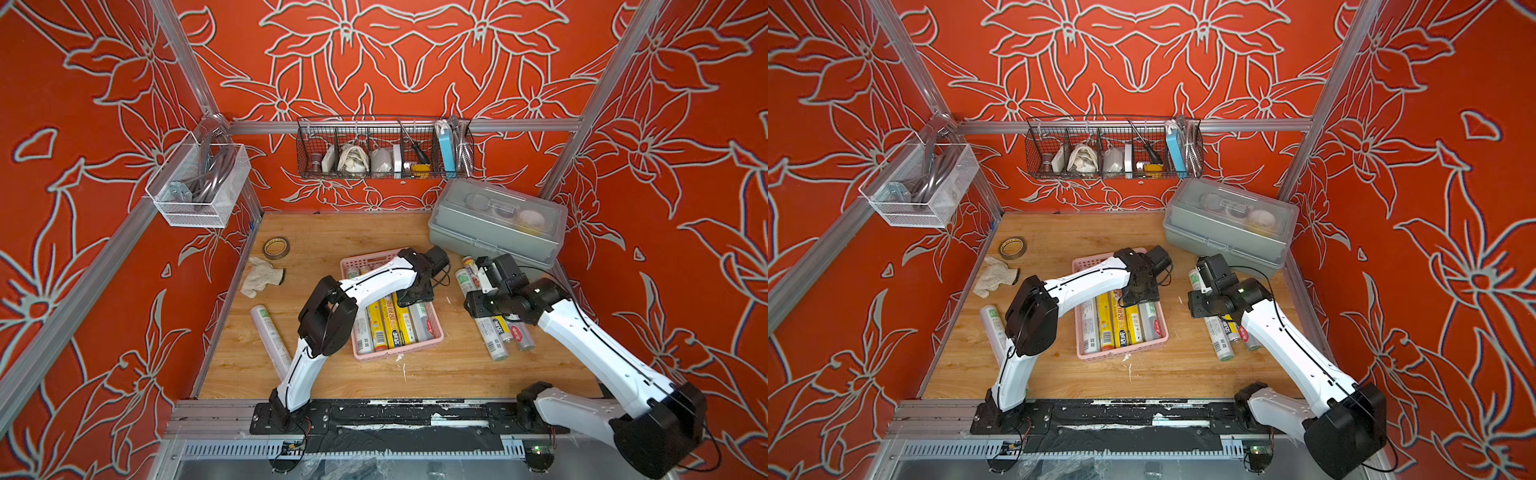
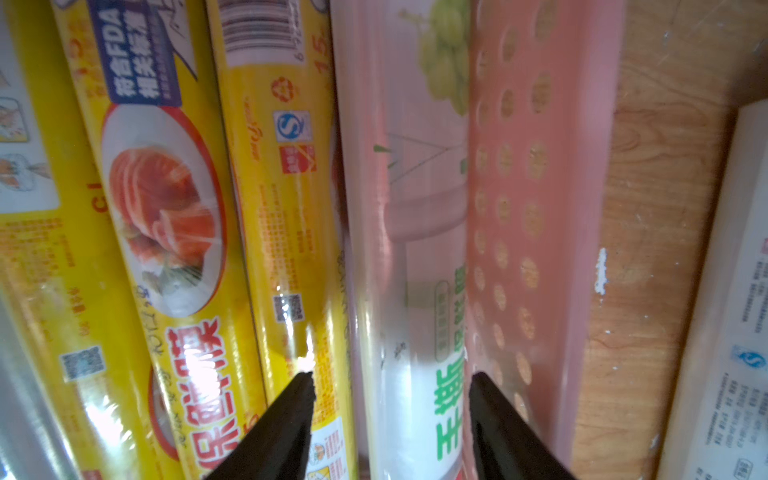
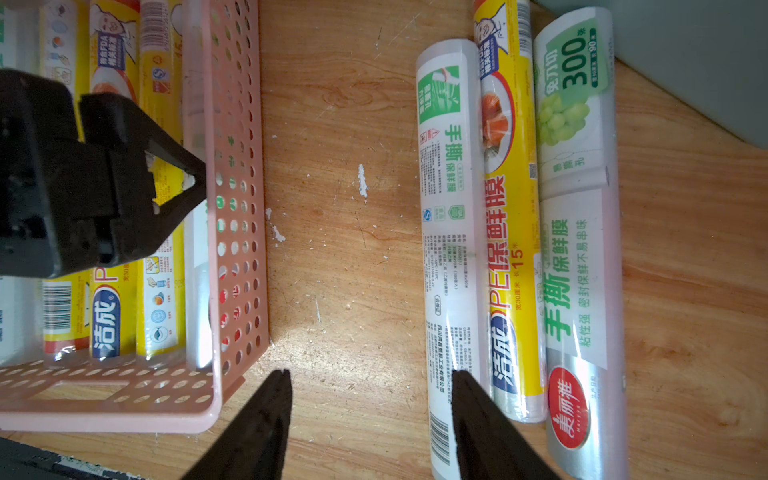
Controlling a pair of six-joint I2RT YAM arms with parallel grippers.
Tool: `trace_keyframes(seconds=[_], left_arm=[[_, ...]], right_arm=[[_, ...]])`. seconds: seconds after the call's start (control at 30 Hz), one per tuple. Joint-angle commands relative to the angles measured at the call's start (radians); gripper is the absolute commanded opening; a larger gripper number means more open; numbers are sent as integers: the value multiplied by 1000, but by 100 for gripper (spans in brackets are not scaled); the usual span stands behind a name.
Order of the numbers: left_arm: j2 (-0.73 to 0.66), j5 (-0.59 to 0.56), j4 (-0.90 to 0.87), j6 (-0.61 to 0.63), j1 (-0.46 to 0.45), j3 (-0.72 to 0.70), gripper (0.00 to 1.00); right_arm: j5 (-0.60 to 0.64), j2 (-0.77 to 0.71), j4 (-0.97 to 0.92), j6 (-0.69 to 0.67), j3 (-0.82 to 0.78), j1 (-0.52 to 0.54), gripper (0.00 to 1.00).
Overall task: Put the plastic wrap into the basket
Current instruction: Place the plastic wrap in the basket, then pick up the plastic wrap from the center of the board.
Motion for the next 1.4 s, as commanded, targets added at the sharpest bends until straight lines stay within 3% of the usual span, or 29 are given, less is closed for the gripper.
trace_keyframes(seconds=[0.0,0.3,0.57,0.8,1.03,1.3,1.37], left_arm=[[-42,-16,-35,19,2,13,60],[-172,-24,-21,64,2,-28,59],[-407,-140,-55,109,6,-131,59],[-660,-191,-55,174,47,-310,60],[-919,-132,-9,326,126,-508,59],[-1110,-92,-25,384,202,-611,68],[-1144,-96,-36,394,218,-624,77]], right_arm=[[-11,-5,-27,-2,-2,-5,62],[-8,5,-42,-16,11,-8,62],[-8,12,-55,-30,19,-7,62],[6,55,-60,-28,17,-8,62],[73,120,-70,-13,14,-18,70],[77,192,-30,-25,-1,-38,74],[110,218,-34,-5,5,-43,78]])
